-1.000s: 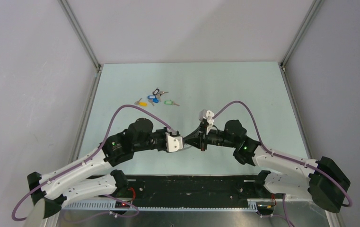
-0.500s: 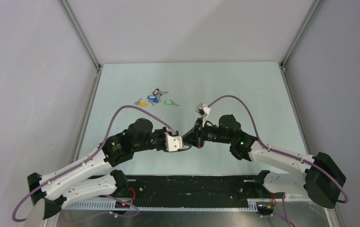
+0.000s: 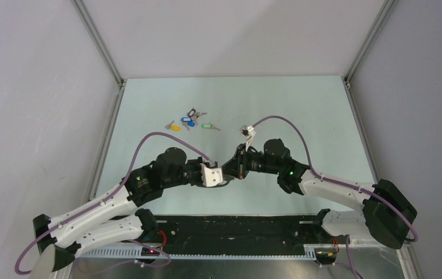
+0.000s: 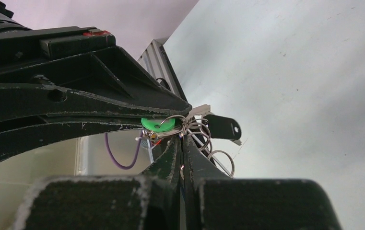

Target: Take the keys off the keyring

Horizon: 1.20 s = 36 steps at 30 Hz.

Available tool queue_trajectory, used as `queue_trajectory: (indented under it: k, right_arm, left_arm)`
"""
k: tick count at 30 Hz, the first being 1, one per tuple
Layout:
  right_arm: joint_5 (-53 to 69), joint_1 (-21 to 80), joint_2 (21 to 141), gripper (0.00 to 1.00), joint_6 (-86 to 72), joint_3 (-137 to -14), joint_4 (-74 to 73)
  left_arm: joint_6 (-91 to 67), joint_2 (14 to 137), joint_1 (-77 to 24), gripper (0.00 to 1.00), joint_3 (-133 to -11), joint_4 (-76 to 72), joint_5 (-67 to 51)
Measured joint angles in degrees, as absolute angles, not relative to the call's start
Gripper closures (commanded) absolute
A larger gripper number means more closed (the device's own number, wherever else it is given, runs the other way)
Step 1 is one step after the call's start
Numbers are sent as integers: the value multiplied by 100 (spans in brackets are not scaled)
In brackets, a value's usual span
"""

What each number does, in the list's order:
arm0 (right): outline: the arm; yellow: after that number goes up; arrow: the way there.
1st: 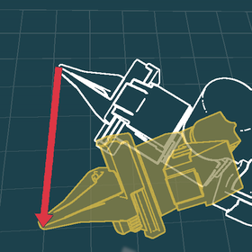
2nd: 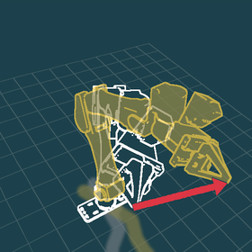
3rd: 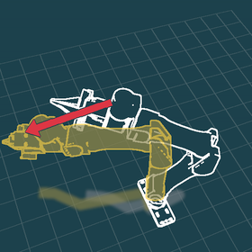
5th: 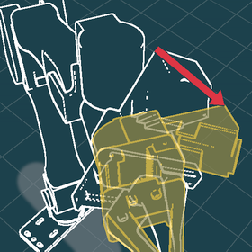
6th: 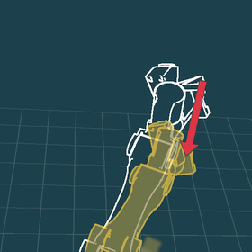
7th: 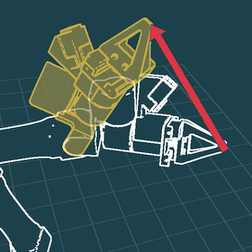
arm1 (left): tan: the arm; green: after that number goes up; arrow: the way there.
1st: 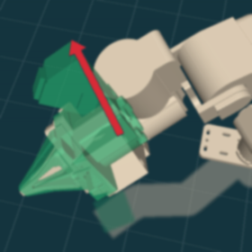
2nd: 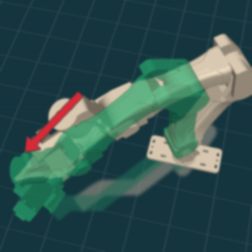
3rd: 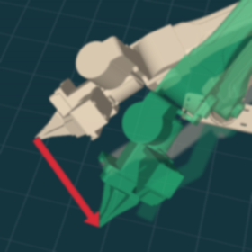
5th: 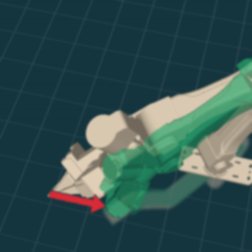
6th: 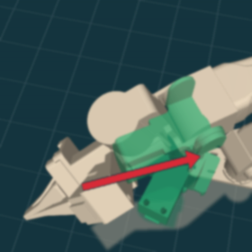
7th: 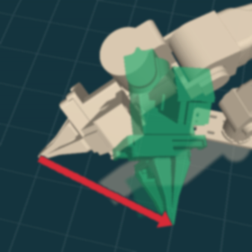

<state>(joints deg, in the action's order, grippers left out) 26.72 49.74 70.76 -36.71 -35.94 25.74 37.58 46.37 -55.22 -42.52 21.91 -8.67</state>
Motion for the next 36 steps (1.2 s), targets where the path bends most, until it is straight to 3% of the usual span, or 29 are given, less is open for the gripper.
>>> queue_trajectory:
  k: [36]
  right_arm:
    - [3470, 4211, 6847, 100, -5542, -2781, 4405]
  left_arm:
    - [3905, 4530, -5684, 100, -4189, 1697, -1186]
